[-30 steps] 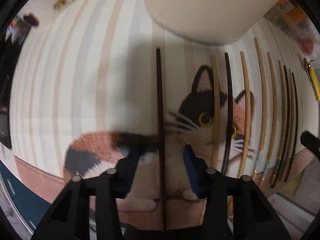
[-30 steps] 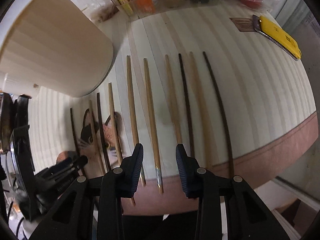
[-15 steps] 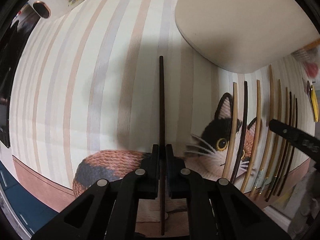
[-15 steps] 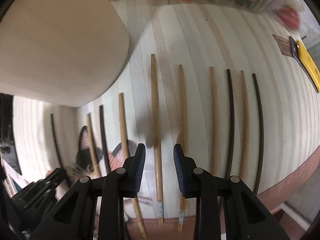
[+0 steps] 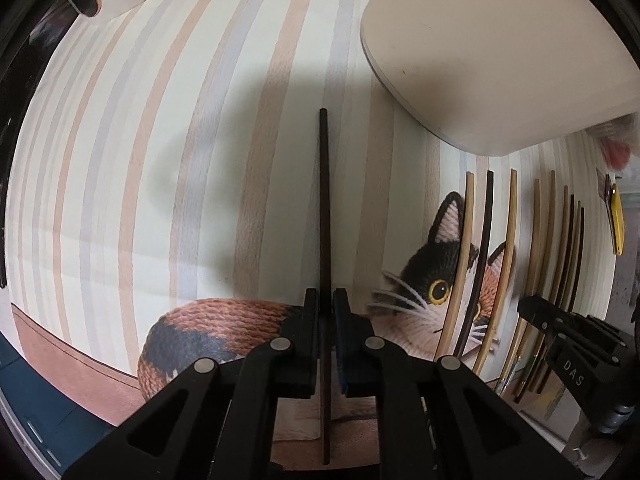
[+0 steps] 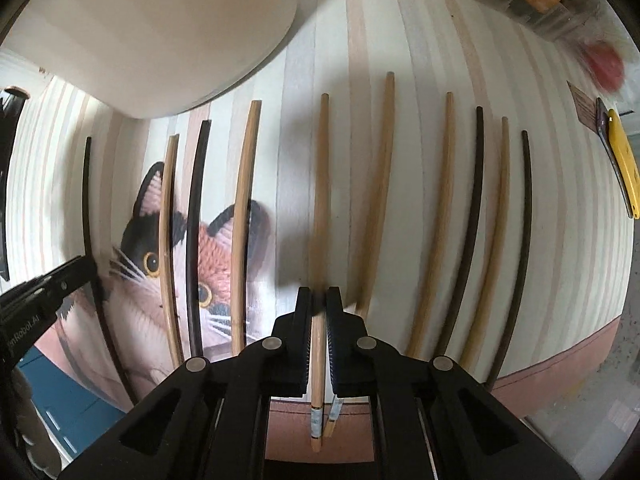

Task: Organize utensils
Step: 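Lift both held chopsticks upright off the mat with both tools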

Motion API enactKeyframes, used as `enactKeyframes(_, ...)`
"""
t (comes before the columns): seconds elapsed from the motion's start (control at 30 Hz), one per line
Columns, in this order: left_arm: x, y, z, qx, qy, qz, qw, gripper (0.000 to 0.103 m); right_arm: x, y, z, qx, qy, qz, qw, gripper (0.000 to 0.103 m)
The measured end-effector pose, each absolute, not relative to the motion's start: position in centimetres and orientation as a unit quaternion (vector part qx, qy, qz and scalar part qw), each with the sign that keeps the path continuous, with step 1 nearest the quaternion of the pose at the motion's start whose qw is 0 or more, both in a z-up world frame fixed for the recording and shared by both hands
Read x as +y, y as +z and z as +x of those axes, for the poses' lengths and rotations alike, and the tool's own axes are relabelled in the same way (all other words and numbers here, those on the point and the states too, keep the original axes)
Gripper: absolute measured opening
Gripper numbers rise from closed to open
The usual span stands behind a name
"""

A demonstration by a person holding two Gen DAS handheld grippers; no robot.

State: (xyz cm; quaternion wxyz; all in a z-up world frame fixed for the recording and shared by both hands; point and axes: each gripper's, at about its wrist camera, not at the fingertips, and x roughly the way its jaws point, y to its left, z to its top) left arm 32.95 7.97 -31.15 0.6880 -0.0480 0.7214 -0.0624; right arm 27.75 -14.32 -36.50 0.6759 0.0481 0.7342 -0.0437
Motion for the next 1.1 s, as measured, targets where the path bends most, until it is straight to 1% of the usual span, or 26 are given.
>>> enactKeyframes(0.23, 6.4, -30.2, 34.0, 0.727, -0.052, 0.012, 0.684, 0.008, -13.5, -36.3, 28.8, 0.744, -0.045, 0.047, 0.665, 0.008)
enactKeyframes(0.3, 6.3, -29.9, 34.2, 0.722, -0.049, 0.031, 0.689, 0.005, -14.7, -37.4, 30.1, 0.743, -0.045, 0.048, 0.667, 0.008)
enactKeyframes(0.47, 6.1, -28.8, 34.8, 0.711, -0.051, 0.059, 0.699, 0.004, -15.7, -37.6, 31.3, 0.739, -0.046, 0.043, 0.67, 0.007)
enactKeyframes(0.57, 5.9, -29.2, 35.1, 0.712, -0.049, 0.057, 0.699, 0.004, -15.5, -37.6, 31.2, 0.737, -0.044, 0.033, 0.674, 0.007)
enactKeyframes(0.63, 4.1, -30.1, 34.2, 0.713, -0.046, 0.048, 0.698, 0.004, -15.3, -37.6, 31.5, 0.738, -0.044, 0.032, 0.672, 0.007)
enactKeyframes(0.77, 4.4, -29.7, 34.2, 0.716, -0.044, 0.046, 0.695, 0.004, -14.6, -37.3, 31.0, 0.741, -0.041, 0.032, 0.669, 0.007)
enactKeyframes(0.93, 4.5, -30.6, 33.0, 0.715, -0.04, 0.051, 0.696, 0.004, -14.5, -37.5, 31.0, 0.743, -0.042, 0.032, 0.668, 0.008)
enactKeyframes(1.03, 1.7, -31.7, 32.2, 0.714, -0.038, 0.056, 0.697, 0.004, -14.5, -37.5, 31.3, 0.744, -0.046, 0.032, 0.666, 0.008)
enactKeyframes(1.1, 1.1, -31.9, 31.8, 0.711, -0.037, 0.057, 0.7, 0.004, -14.3, -37.7, 31.3, 0.744, -0.047, 0.031, 0.666, 0.009)
